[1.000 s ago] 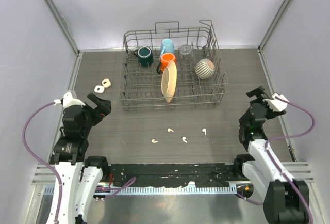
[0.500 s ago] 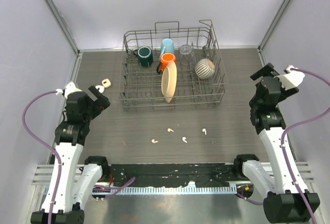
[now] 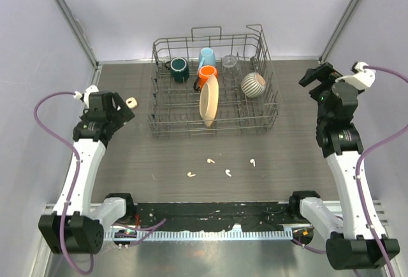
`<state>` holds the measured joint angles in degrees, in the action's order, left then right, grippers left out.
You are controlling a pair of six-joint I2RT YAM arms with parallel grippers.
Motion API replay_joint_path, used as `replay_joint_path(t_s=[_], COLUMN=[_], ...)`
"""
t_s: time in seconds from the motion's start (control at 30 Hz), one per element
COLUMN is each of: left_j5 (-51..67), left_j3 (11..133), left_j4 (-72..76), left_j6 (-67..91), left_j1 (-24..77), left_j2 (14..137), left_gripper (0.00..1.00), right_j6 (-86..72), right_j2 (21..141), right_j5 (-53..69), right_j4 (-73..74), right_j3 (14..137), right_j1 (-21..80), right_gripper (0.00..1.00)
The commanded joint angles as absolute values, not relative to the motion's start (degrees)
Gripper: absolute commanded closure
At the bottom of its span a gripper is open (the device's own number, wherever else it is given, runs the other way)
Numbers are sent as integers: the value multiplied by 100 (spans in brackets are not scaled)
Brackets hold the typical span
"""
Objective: Insert the wireless bluetooth earbuds into the charging case
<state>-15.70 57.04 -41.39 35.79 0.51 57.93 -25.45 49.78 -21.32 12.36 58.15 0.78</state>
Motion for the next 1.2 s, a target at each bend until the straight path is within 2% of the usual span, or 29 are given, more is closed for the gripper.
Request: replay_joint_path(t_s=[0.0, 0.17, 0.23, 0.4, 0.5, 0.83, 1.17], left_j5=[-1661, -1022, -879, -651, -484, -605, -887], left_j3=[6134, 6336, 6529, 7066, 7373, 8462, 8745], left_j4=[-4078, -3737, -3770, -3691, -3586, -3383, -3375], left_j6=[3191, 2919, 2909, 3434, 3996, 5272, 5827], left_j1=[-350, -817, -1079, -1467, -1494, -1468, -1354], left_j2=[6380, 7248, 7531, 8480, 9032, 10738, 11302], left_gripper=[0, 1, 6, 11, 14, 12, 16], right_j6=[-2646, -2592, -2768, -2918, -2971, -2936, -2900], right_j2=[5492, 5616, 5677, 6221, 6530, 6513, 6574], right_j5=[-1477, -1099, -994, -993, -1028, -1230, -1336], right_j4=[1292, 994, 714, 808, 905, 976, 984], right_j3=[6415, 6364, 6258, 6732, 6943, 7040, 7014], right_j1=[70, 79, 70, 79, 70, 79, 70], right_gripper=[0, 0, 0, 0, 0, 0, 0])
